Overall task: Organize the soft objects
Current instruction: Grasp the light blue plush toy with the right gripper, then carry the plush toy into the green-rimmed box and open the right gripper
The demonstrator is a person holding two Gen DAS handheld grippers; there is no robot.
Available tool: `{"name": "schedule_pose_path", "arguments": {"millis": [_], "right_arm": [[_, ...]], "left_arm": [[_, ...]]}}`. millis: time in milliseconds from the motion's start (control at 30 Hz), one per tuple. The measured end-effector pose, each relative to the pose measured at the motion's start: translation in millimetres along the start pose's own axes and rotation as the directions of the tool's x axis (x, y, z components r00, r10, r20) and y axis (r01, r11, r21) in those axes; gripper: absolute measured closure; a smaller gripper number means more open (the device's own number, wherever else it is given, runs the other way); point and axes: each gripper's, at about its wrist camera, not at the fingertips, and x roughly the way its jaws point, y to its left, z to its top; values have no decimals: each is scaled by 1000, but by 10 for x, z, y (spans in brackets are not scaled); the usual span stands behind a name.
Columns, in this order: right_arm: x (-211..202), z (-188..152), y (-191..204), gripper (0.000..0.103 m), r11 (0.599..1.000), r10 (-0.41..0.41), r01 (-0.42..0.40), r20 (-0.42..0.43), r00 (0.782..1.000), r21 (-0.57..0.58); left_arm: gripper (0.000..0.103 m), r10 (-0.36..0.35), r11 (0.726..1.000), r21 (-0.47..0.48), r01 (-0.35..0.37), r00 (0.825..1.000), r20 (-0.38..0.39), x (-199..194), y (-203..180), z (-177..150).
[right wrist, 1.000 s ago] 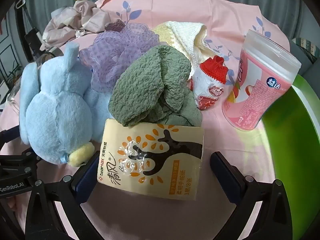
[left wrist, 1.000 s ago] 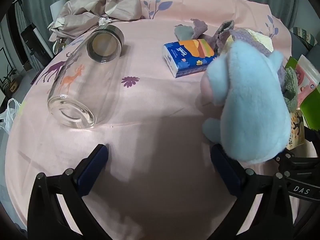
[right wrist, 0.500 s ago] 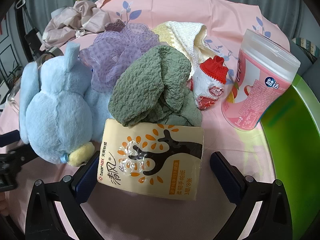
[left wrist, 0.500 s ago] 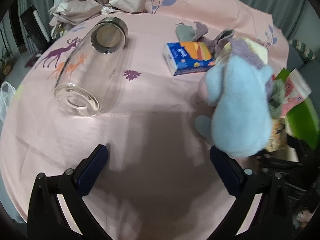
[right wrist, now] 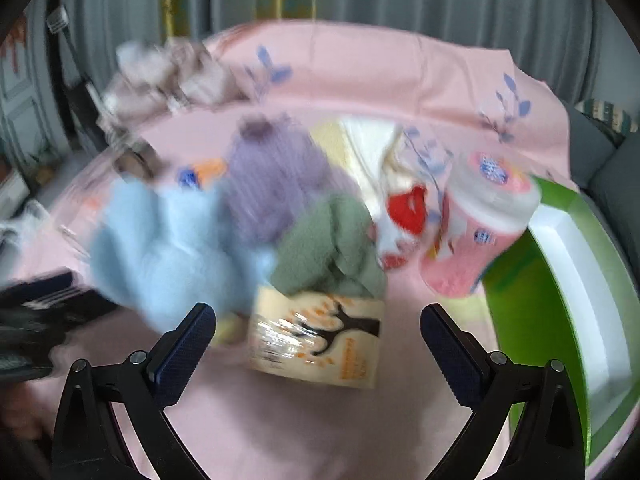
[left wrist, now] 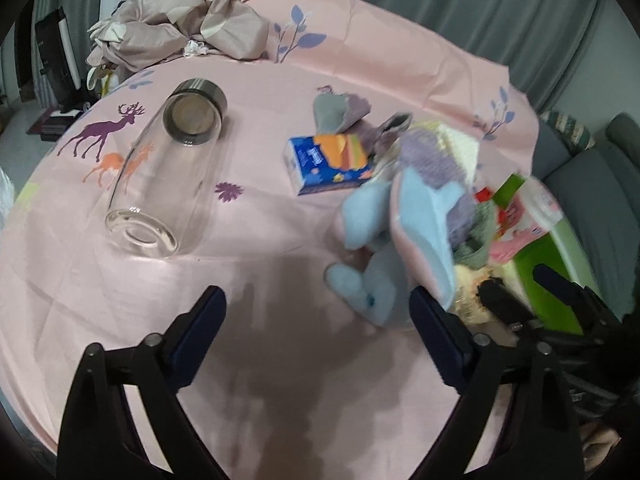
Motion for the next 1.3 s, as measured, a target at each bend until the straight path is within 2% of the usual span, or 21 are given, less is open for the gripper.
{"name": "schedule_pose_path", "arguments": {"millis": [167, 267, 300, 433, 500, 567, 600, 667, 833, 900, 1000, 1067, 1200, 1300], "right_arm": [[-271, 303, -74, 1, 978, 160, -162, 23, 987, 132], [-247, 482, -15, 1, 953, 254, -248, -9, 967, 172], [-212, 524, 11, 1, 949, 267, -259, -23, 963, 180], [-22, 620, 105, 3, 950, 258, -237, -79, 963, 205], [116, 572, 135, 10, 937, 301, -271, -109, 947, 222], [263, 506, 148, 15, 923, 344, -302, -157, 926, 239], [323, 469, 144, 17, 915, 362, -314, -173, 916, 252], [406, 419, 180, 17, 910, 378, -323, -201, 904, 259], [583, 355, 236, 17, 895, 417, -353, -233, 878, 273], [636, 330, 274, 21, 886, 442, -378, -242, 864, 266], [639, 309, 331, 28, 908, 405, -355, -254, 878, 221], [612, 309, 321, 38, 917, 385, -339, -252, 888, 210], [533, 326, 313, 40, 905, 411, -367, -225, 883, 214], [364, 369, 346, 40, 904, 415, -380, -191, 890, 195]], "left_arm": [[22, -107, 993, -50, 107, 994, -3, -84, 8, 30], [23, -171, 983, -64, 174, 984, 49, -227, 21, 63], [23, -187, 980, -50, 190, 980, 69, -270, 1, 71], [24, -183, 983, -14, 184, 982, 52, -225, -72, 37], [33, -214, 977, -18, 214, 977, 14, -127, -96, 12], [37, -216, 976, -26, 215, 976, -18, -12, -115, -8], [43, -211, 977, -28, 210, 977, -30, 33, -128, -14], [49, -206, 978, -28, 205, 977, -50, 121, -149, -30], [51, -247, 969, -51, 244, 966, -77, 211, -168, -48], [52, -259, 965, -66, 253, 962, -89, 248, -166, -55], [61, -298, 952, -103, 289, 950, -90, 270, -141, -39], [66, -296, 954, -73, 291, 953, -69, 200, -175, -35], [66, -278, 960, -42, 277, 960, -35, 17, -230, -45], [66, -272, 962, -6, 272, 962, 6, -174, -273, -25]]}}
